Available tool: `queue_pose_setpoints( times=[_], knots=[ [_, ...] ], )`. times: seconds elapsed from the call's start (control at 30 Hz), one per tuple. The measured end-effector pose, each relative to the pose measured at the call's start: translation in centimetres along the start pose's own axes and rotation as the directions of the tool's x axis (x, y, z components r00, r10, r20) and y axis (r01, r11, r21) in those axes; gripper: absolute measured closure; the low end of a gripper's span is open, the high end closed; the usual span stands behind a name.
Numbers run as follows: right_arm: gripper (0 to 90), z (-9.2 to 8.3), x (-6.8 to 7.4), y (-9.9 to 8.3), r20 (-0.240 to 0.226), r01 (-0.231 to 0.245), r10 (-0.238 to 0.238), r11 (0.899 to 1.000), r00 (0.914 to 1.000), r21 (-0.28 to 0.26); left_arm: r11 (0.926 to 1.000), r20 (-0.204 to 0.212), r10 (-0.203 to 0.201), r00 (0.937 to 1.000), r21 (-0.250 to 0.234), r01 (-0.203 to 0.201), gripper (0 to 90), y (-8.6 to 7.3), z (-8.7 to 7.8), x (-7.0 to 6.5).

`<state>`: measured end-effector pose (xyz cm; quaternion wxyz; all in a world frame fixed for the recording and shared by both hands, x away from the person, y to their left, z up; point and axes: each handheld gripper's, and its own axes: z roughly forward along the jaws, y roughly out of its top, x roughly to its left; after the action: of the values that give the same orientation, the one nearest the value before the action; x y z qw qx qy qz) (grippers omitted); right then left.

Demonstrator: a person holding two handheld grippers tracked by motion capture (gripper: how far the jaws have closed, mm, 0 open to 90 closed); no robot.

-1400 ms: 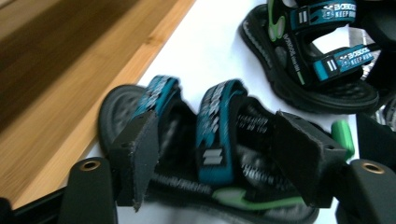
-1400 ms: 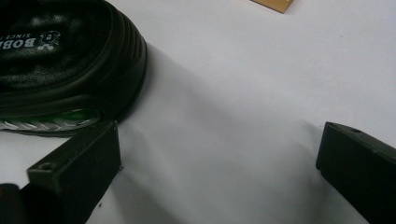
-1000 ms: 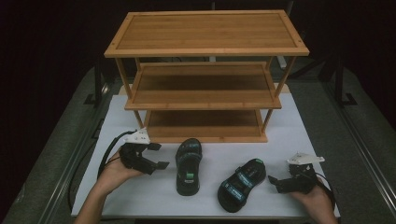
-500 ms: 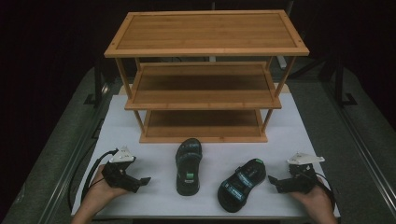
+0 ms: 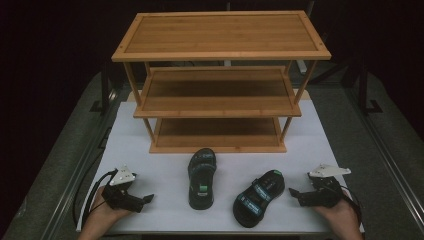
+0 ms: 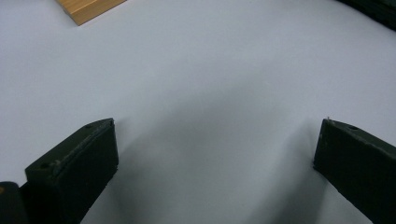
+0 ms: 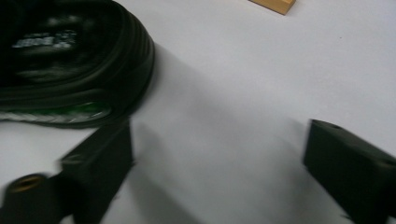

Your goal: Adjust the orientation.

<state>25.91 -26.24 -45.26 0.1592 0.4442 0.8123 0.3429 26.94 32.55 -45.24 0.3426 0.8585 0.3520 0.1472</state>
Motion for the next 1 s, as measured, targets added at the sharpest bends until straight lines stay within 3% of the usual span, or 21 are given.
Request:
queue_pose_setpoints(
  times=[0.03,0.07,0.13,0.23,0.5,0.67,0.83,0.93,1.0],
  knots=[
    [15.6,0.0,0.0,0.0,0.000,0.000,0.000,1.000,1.0000,0.000,1.0000,0.000,0.000,1.0000,0.000,0.000,0.0,0.0,0.0,0.0],
    [21.9,-0.6,-0.3,0.0,-0.015,-0.025,0.025,0.999,0.9996,-0.020,1.0000,0.001,-0.001,1.0000,0.000,0.001,0.0,0.0,0.0,0.0],
    [30.6,-1.4,-0.5,0.1,-0.041,-0.031,0.029,0.999,0.9988,-0.044,1.0000,0.002,-0.002,1.0000,0.000,0.002,0.0,0.0,0.0,0.0],
    [36.3,-2.5,-0.5,0.6,-0.080,-0.024,0.018,0.997,0.9966,-0.078,1.0000,0.002,-0.002,1.0000,0.001,0.002,0.0,0.0,0.0,0.0],
    [39.3,-4.8,0.5,3.2,-0.148,0.027,-0.051,0.987,0.9876,-0.156,1.0000,0.002,-0.002,1.0000,0.001,0.002,0.0,0.0,0.0,0.0],
    [39.3,-5.3,2.2,5.4,-0.213,0.068,-0.111,0.978,0.9708,-0.197,1.0000,0.003,-0.001,1.0000,0.001,0.001,0.0,0.0,0.0,0.1],
    [40.8,-5.2,4.3,7.4,-0.290,0.126,-0.187,0.968,0.9387,-0.216,1.0000,0.003,-0.003,1.0000,-0.001,0.003,0.0,0.0,0.0,0.1],
    [43.0,-4.8,5.0,8.1,-0.294,0.152,-0.211,0.965,0.9322,-0.212,1.0000,0.003,-0.004,1.0000,-0.001,0.004,0.0,0.0,0.0,0.1],
    [44.0,-4.5,5.1,8.5,-0.277,0.169,-0.222,0.964,0.9346,-0.204,1.0000,0.003,-0.004,1.0000,-0.001,0.004,0.0,0.0,0.0,0.1]
  ],
)
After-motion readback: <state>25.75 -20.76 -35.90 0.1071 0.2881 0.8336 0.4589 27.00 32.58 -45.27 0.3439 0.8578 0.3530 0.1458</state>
